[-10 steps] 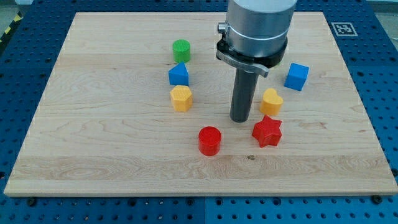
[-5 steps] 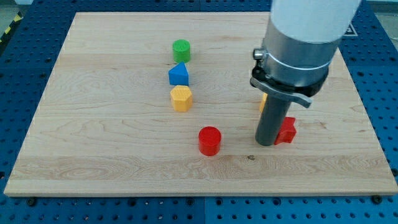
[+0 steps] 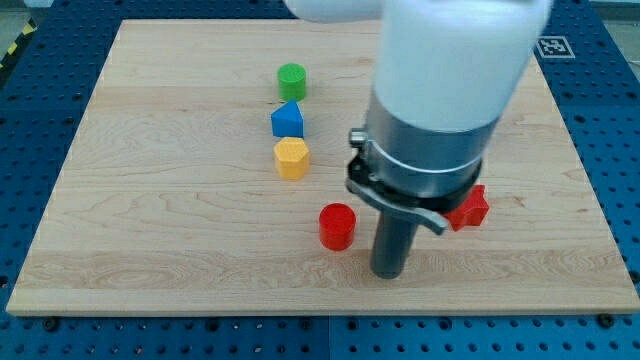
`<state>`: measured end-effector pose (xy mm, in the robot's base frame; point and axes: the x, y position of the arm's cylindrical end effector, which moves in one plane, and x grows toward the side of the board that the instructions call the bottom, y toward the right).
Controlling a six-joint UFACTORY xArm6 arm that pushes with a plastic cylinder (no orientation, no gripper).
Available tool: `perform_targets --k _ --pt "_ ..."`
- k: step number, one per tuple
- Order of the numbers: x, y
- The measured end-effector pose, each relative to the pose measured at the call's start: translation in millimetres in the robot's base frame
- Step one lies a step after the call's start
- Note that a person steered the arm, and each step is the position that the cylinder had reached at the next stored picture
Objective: Move the red circle to the bottom right of the yellow hexagon
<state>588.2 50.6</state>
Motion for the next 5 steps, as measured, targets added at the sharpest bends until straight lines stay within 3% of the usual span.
perform_targets --k 5 --pt "-1.0 -37.5"
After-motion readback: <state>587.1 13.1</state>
